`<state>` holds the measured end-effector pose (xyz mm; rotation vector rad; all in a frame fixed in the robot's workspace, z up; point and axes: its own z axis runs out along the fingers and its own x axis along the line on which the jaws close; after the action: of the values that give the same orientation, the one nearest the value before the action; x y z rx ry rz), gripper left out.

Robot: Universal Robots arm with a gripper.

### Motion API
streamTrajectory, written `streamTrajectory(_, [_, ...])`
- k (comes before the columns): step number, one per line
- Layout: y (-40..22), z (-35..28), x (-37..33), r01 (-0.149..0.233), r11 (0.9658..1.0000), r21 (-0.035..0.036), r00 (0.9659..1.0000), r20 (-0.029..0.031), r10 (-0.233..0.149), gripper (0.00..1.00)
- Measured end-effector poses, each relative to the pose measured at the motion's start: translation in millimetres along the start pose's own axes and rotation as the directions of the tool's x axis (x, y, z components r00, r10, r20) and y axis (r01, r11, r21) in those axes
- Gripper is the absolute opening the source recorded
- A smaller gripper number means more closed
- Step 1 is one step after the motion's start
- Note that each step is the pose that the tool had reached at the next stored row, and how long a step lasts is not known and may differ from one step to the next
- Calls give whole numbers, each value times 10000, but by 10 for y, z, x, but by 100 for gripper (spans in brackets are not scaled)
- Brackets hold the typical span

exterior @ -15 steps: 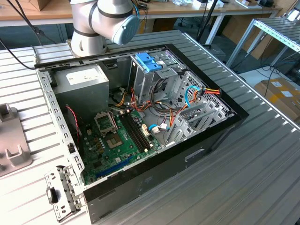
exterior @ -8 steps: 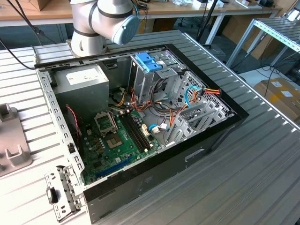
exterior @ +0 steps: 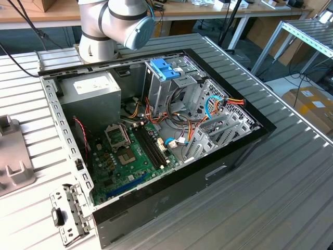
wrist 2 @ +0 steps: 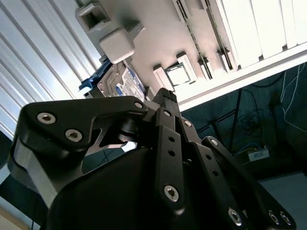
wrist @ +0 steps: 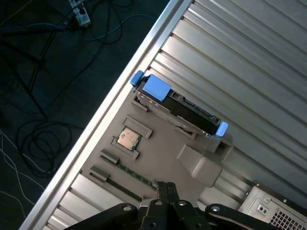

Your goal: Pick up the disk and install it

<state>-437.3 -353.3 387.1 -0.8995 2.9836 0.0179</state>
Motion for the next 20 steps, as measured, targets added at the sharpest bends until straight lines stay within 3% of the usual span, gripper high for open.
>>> streamTrajectory(3, [0, 0, 0, 294, 9996, -8, 9996, 0, -294, 11])
streamTrajectory(10, [0, 0, 0, 1051, 9945, -29, 9945, -2, -1051, 11])
streamTrajectory(15, [0, 0, 0, 1758, 9844, -49, 9844, -3, -1758, 11])
streamTrajectory(20, [0, 0, 0, 2511, 9679, -71, 9680, -1, -2511, 11])
